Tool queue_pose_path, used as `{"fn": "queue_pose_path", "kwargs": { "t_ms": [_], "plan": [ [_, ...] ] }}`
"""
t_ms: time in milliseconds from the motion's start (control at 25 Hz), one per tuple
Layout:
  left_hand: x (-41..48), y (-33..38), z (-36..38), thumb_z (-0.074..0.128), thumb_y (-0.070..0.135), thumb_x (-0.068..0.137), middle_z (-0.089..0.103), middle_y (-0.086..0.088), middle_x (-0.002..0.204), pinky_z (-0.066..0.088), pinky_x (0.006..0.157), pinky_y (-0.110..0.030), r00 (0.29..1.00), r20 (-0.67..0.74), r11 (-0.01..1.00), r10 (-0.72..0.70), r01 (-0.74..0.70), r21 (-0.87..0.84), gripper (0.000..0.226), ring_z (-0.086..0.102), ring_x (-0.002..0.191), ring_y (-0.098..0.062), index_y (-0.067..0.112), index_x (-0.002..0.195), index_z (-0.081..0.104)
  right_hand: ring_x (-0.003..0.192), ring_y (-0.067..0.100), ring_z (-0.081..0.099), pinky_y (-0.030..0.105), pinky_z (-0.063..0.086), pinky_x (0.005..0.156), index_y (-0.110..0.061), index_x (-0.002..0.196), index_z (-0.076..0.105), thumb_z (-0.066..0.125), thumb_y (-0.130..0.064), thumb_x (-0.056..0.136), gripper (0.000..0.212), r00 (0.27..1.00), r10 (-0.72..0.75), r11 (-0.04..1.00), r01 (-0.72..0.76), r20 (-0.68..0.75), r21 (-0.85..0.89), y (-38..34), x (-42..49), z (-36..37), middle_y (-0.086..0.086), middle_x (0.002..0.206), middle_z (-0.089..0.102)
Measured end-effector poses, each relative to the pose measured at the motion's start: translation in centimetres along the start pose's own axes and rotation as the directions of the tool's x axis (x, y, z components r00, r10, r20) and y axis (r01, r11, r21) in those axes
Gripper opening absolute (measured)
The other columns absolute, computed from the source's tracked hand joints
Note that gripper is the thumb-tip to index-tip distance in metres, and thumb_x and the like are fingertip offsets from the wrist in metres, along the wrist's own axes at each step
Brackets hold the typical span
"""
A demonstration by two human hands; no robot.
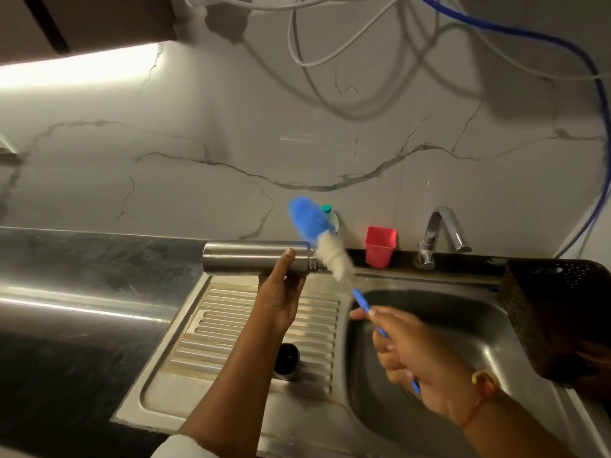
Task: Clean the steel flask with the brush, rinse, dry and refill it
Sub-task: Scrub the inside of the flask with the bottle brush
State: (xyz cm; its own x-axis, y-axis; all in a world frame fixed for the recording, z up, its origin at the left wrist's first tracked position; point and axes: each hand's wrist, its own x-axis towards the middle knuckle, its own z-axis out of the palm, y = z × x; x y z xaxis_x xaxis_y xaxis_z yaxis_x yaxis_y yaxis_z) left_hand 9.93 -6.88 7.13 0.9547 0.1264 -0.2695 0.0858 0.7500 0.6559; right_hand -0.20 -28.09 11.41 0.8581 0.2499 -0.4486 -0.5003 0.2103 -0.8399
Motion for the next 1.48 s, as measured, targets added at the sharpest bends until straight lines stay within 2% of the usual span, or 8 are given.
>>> {"fn": "queue_pose_path", "kwargs": {
  "t_ms": [200, 360, 600, 760, 1000, 1280, 1360, 1480],
  "plan": [
    [-1.1, -0.9, -0.5, 0.082, 0.013, 0.083, 0.071, -0.012, 0.126, 0.059, 0.091, -0.037, 0.992, 0.045, 0.921, 0.115, -0.123, 0.37, 0.061, 0.072, 0.11, -0.023, 0.013, 0.136, 0.051, 0.048, 0.007, 0.022, 0.019, 0.019, 0.037, -0.017, 0.117, 0.066, 0.039, -0.032, 0.106, 0.032, 0.997, 0.071, 0.994, -0.071, 0.0, -0.081, 0.6, 0.5, 1.1, -0.003, 0.059, 0.035],
    [-0.7, 0.6, -0.9, 0.082, 0.02, 0.082, 0.068, -0.012, 0.129, 0.057, 0.1, -0.045, 0.993, 0.002, 0.948, 0.12, -0.115, 0.298, 0.065, 0.071, 0.114, -0.023, 0.015, 0.138, 0.049, 0.048, 0.008, 0.022, 0.019, 0.02, 0.036, -0.019, 0.112, 0.069, 0.042, -0.033, 0.105, 0.031, 0.991, 0.114, 0.988, -0.105, 0.073, -0.114, 1.6, -1.1, 2.1, -0.004, 0.06, 0.036],
    [-1.7, 0.2, -1.2, 0.082, 0.025, 0.076, 0.068, -0.012, 0.131, 0.054, 0.101, -0.042, 0.994, -0.047, 0.986, 0.099, -0.092, 0.136, 0.07, 0.07, 0.115, -0.02, 0.014, 0.138, 0.051, 0.043, 0.005, 0.026, 0.019, 0.024, 0.034, -0.014, 0.113, 0.064, 0.047, -0.03, 0.104, 0.025, 0.977, -0.108, 0.994, 0.111, -0.184, 0.006, 0.5, 3.4, 1.5, -0.007, 0.055, 0.036],
    [-2.8, -0.3, -0.2, 0.08, 0.019, 0.078, 0.076, -0.011, 0.109, 0.054, 0.1, -0.037, 1.0, -0.01, 0.999, -0.009, 0.009, -0.043, 0.055, 0.071, 0.109, -0.023, 0.006, 0.128, 0.06, 0.044, 0.006, 0.03, 0.02, 0.028, 0.037, -0.01, 0.099, 0.064, 0.069, -0.038, 0.09, 0.031, 0.955, -0.197, 0.98, 0.186, -0.219, -0.07, -0.2, 5.0, 2.7, 0.001, 0.066, 0.05],
    [-3.8, -0.7, -0.2, 0.082, 0.018, 0.079, 0.073, -0.012, 0.115, 0.051, 0.102, -0.033, 0.999, 0.036, 0.997, -0.024, 0.021, 0.079, 0.051, 0.071, 0.112, -0.021, 0.004, 0.125, 0.065, 0.043, 0.008, 0.027, 0.023, 0.026, 0.039, -0.017, 0.09, 0.069, 0.082, -0.038, 0.078, 0.027, 0.943, -0.258, 0.964, 0.267, -0.21, 0.014, -0.7, 7.3, 4.8, -0.003, 0.057, 0.039],
    [-1.9, 4.0, -5.3, 0.077, 0.027, 0.082, 0.065, -0.011, 0.129, 0.061, 0.076, -0.035, 0.999, -0.014, 0.999, 0.032, -0.032, -0.017, 0.066, 0.064, 0.118, -0.031, 0.014, 0.142, 0.052, 0.045, 0.008, 0.026, 0.023, 0.026, 0.04, -0.017, 0.087, 0.067, 0.082, -0.04, 0.074, 0.03, 0.93, -0.275, 0.951, 0.3, -0.245, 0.074, 0.0, 8.2, 5.9, -0.005, 0.056, 0.037],
    [-0.9, 6.5, -7.6, 0.08, 0.025, 0.081, 0.059, -0.012, 0.133, 0.06, 0.084, -0.037, 0.993, 0.017, 0.975, 0.116, -0.117, 0.19, 0.078, 0.064, 0.12, -0.033, 0.023, 0.149, 0.042, 0.045, 0.007, 0.027, 0.021, 0.027, 0.04, -0.018, 0.085, 0.066, 0.081, -0.035, 0.076, 0.024, 0.917, -0.285, 0.937, 0.328, -0.28, 0.118, -0.1, 8.4, 6.1, -0.006, 0.056, 0.039],
    [0.2, 9.4, -10.0, 0.09, 0.042, 0.073, 0.06, -0.013, 0.129, 0.06, 0.089, -0.037, 0.984, 0.151, 0.745, 0.091, -0.168, 0.645, 0.085, 0.066, 0.117, -0.03, 0.024, 0.144, 0.047, 0.047, 0.007, 0.029, 0.023, 0.028, 0.043, -0.02, 0.08, 0.064, 0.079, -0.031, 0.081, 0.019, 0.901, -0.285, 0.934, 0.338, -0.328, 0.116, 0.0, 8.7, 6.6, -0.008, 0.054, 0.042]
  ]
}}
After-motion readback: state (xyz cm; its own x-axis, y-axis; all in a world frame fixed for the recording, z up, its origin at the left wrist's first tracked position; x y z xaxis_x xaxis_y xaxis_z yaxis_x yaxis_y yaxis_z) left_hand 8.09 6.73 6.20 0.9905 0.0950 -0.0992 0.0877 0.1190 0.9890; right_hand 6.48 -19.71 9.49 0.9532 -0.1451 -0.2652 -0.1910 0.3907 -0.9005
